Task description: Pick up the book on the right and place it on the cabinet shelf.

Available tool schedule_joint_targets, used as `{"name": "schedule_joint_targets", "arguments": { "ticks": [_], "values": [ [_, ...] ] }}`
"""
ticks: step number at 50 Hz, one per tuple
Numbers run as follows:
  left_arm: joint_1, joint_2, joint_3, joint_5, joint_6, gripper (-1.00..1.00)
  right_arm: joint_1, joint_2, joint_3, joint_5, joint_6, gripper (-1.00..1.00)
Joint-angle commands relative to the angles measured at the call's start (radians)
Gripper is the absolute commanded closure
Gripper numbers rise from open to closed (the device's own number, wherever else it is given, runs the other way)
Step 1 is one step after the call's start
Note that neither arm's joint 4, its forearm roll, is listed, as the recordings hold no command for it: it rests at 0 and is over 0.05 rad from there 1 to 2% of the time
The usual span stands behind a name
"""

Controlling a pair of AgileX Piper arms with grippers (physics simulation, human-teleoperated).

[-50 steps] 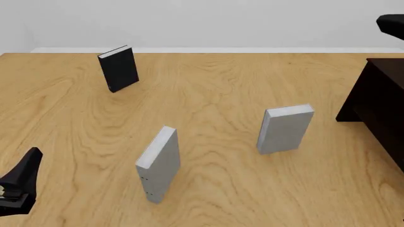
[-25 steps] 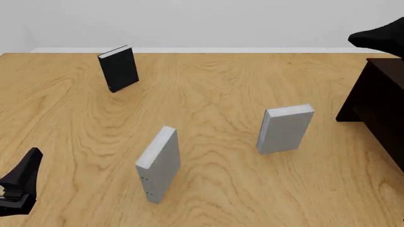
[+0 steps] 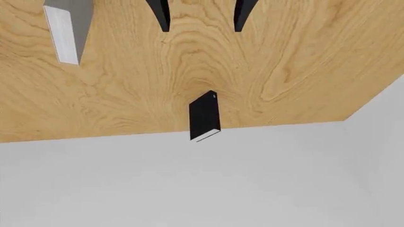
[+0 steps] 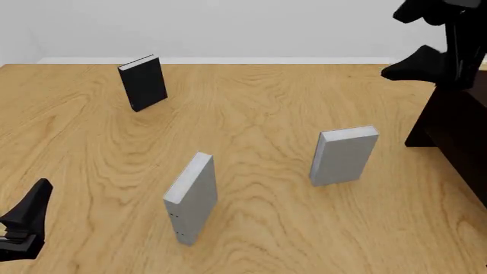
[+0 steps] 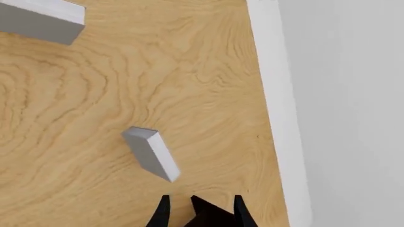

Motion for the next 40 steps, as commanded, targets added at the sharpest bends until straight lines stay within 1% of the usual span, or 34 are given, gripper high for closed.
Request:
{"name": "schedule_joint_targets", "arguments": {
  "ticks": [1,3,5,6,8,9,10,11,12,13,15,16,17,18,21,23,25,27,28,29,31,32,33,34,38,40],
  "values": [
    [-0.005,0.007,0.000,-0.009,0.002,-1.00,0.038,0.067,-0.022,0.044,-0.049,-1.00],
    [-0.006,0.007,0.000,-0.009,0.006,-1.00,0.069,0.071,-0.015,0.067,-0.041,-1.00],
    [-0.006,0.004,0.000,-0.008,0.007,-1.00,0.051,0.072,0.001,0.055,-0.065,-1.00],
    [-0.005,0.005,0.000,-0.009,0.007,-1.00,0.057,0.070,0.008,0.060,-0.071,-1.00],
    [-0.005,0.004,0.000,-0.008,0.009,-1.00,0.094,0.073,0.005,0.082,-0.064,-1.00],
    [-0.005,0.004,0.000,-0.008,0.009,-1.00,0.099,0.071,0.005,0.077,-0.073,-1.00],
    [-0.005,0.003,0.000,-0.007,0.009,-1.00,0.085,0.075,0.002,0.075,-0.075,-1.00],
    [-0.006,0.003,0.000,-0.006,0.009,-1.00,0.062,0.051,0.055,0.077,-0.142,-1.00],
    [-0.007,0.003,0.000,-0.006,0.009,-1.00,0.063,0.035,0.087,0.088,-0.172,-1.00],
    [-0.006,0.005,0.000,-0.007,0.007,-1.00,0.100,0.056,0.047,0.099,-0.116,-1.00],
    [-0.008,0.005,0.000,-0.006,0.009,-1.00,0.114,0.078,0.007,0.089,-0.082,-1.00],
    [-0.007,0.006,0.000,-0.006,0.010,-1.00,0.106,0.072,0.025,0.091,-0.104,-1.00],
    [-0.007,0.006,0.000,-0.005,0.009,-1.00,0.084,0.062,0.052,0.087,-0.139,-1.00],
    [-0.009,0.006,0.000,-0.003,0.011,-1.00,0.074,0.060,0.063,0.081,-0.157,-1.00],
    [-0.010,0.008,0.000,-0.006,0.011,-1.00,0.091,0.081,0.044,0.078,-0.131,-1.00],
    [-0.007,0.005,0.000,-0.004,0.011,-1.00,0.079,0.077,0.066,0.073,-0.155,-1.00],
    [-0.007,0.002,0.000,0.000,0.014,-1.00,0.072,0.084,0.065,0.065,-0.160,-1.00],
    [-0.006,0.003,0.000,-0.001,0.016,-1.00,0.057,0.082,0.077,0.058,-0.183,-1.00],
    [-0.006,0.004,0.000,-0.001,0.017,-1.00,0.009,0.061,0.121,0.035,-0.259,-1.00],
    [-0.007,0.004,0.000,-0.001,0.020,-1.00,0.000,0.063,0.122,0.030,-0.271,-1.00],
    [-0.007,0.008,0.000,-0.004,0.019,-1.00,0.031,0.089,0.085,0.037,-0.227,-1.00],
    [-0.007,0.008,0.000,-0.004,0.020,-1.00,0.035,0.096,0.080,0.033,-0.222,-1.00],
    [-0.010,0.007,0.000,-0.003,0.022,-1.00,0.034,0.097,0.084,0.033,-0.225,-1.00],
    [-0.011,0.007,0.000,-0.003,0.022,-1.00,0.024,0.094,0.100,0.036,-0.242,-1.00],
    [-0.007,0.003,0.000,0.001,0.019,-1.00,0.031,0.118,0.088,0.023,-0.229,-1.00],
    [-0.007,0.002,0.000,0.003,0.023,-1.00,0.021,0.124,0.095,0.016,-0.238,-1.00]
  ]
}}
